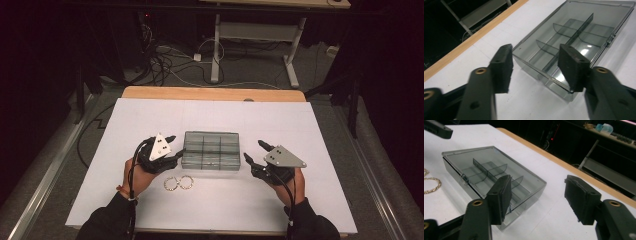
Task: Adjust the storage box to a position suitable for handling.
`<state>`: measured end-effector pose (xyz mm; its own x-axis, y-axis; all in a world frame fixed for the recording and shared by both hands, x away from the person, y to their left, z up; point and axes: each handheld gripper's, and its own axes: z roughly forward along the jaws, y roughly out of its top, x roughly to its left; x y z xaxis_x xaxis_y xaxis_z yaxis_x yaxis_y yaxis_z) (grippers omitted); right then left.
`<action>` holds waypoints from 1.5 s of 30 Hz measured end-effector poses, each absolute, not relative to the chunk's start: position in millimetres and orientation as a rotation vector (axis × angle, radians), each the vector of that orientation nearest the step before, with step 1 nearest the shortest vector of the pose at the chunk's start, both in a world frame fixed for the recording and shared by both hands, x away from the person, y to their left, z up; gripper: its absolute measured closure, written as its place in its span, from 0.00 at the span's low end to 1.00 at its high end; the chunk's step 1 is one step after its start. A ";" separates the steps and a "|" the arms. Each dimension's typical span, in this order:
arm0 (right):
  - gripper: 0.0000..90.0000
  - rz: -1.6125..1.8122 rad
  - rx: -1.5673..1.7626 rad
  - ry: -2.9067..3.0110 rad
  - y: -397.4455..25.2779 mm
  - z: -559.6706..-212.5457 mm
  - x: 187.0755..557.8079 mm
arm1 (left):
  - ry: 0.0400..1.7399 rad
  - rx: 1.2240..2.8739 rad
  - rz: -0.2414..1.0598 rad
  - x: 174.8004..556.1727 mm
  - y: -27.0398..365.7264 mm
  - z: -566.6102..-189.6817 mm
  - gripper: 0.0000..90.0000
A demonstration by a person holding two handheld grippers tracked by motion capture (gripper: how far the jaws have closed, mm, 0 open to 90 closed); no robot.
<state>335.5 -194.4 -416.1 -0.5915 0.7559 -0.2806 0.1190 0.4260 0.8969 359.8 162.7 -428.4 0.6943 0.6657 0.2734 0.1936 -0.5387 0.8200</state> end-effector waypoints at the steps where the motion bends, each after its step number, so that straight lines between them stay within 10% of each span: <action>1: 0.38 1.179 0.736 1.985 -194.7 -415.0 334.7 | 0.659 2.085 0.746 358.6 162.4 -428.2 0.42; 11: 0.31 1.200 0.735 1.943 -202.0 -409.2 324.1 | 0.644 2.072 0.737 350.9 165.5 -426.5 0.27; 45: 0.28 1.154 0.694 1.948 -251.2 -422.6 291.8 | 0.647 2.058 0.768 302.1 217.5 -455.4 0.22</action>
